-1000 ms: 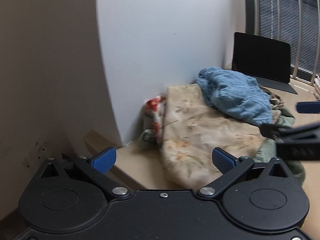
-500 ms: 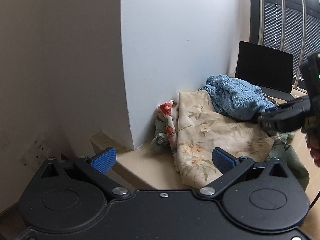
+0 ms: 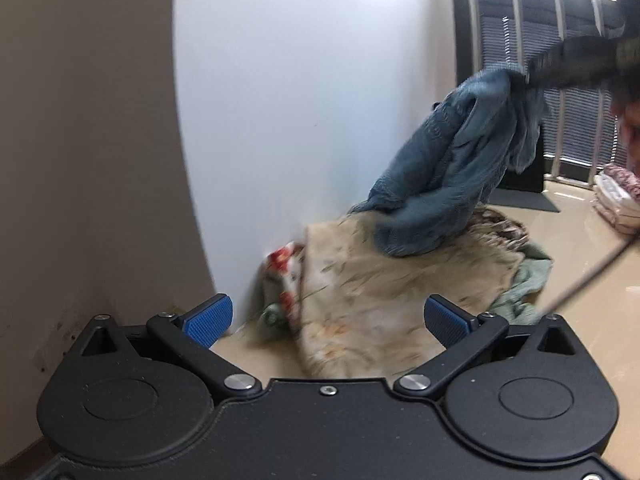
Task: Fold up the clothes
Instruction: 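Grasp the blue knit garment with the right gripper and lift it, then drag the blue knit garment onto the open countertop with the right gripper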
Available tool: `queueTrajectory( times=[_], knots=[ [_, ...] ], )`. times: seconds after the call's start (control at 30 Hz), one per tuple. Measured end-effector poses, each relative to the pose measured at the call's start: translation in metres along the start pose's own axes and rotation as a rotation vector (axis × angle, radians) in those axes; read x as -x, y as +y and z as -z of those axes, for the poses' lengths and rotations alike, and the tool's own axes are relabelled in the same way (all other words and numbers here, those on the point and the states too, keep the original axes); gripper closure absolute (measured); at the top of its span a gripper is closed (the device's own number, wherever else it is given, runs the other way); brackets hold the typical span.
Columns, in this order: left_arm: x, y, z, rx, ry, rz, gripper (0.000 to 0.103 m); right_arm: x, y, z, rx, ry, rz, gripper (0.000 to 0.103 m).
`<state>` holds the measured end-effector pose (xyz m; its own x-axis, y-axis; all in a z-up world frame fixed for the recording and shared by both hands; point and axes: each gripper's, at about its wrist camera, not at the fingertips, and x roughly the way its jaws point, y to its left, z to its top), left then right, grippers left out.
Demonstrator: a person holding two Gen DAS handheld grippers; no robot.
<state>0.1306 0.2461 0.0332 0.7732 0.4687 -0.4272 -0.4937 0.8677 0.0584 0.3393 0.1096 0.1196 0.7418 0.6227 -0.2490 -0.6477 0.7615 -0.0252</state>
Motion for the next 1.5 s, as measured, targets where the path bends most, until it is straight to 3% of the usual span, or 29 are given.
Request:
queueTrajectory(
  times=[0.13, 0.43, 0.53, 0.6, 0.63, 0.67, 0.73, 0.77, 0.9, 1.07, 1.27, 1.5],
  knots=[
    [0.01, -0.017, -0.008, -0.016, -0.032, 0.061, 0.0, 0.057, -0.022, -0.019, -0.034, -0.091, -0.011, 0.094],
    [0.033, -0.081, -0.013, -0.128, -0.06, 0.232, 0.0, 0.175, -0.089, -0.013, -0.108, -0.133, 0.055, 0.095],
    [0.037, -0.103, -0.007, -0.173, -0.041, 0.283, 0.0, 0.196, -0.121, 0.013, -0.145, -0.074, 0.145, 0.094],
    [0.033, -0.117, -0.001, -0.2, -0.012, 0.305, 0.0, 0.2, -0.141, 0.037, -0.148, 0.02, 0.239, 0.088],
    [0.032, -0.123, 0.003, -0.216, 0.004, 0.313, 0.0, 0.2, -0.151, 0.052, -0.138, 0.084, 0.304, 0.076],
    [0.03, -0.129, 0.006, -0.232, 0.019, 0.319, 0.0, 0.201, -0.159, 0.067, -0.123, 0.15, 0.375, 0.056],
    [0.025, -0.138, 0.014, -0.261, 0.04, 0.326, 0.0, 0.209, -0.17, 0.096, -0.112, 0.245, 0.462, 0.041],
    [0.024, -0.142, 0.017, -0.273, 0.048, 0.329, 0.0, 0.215, -0.174, 0.106, -0.122, 0.265, 0.465, 0.038],
    [0.023, -0.157, 0.028, -0.317, 0.081, 0.349, 0.0, 0.235, -0.177, 0.147, -0.16, 0.346, 0.419, 0.033],
    [0.025, -0.191, 0.036, -0.386, 0.073, 0.365, 0.0, 0.233, -0.153, 0.181, -0.067, 0.427, 0.361, 0.033],
    [0.006, -0.194, 0.025, -0.313, 0.079, 0.272, 0.0, 0.214, -0.117, 0.192, -0.019, 0.398, 0.226, 0.033],
    [-0.01, -0.149, 0.027, -0.248, 0.07, 0.176, 0.0, 0.159, -0.078, 0.17, 0.072, 0.341, 0.075, 0.033]
  ],
)
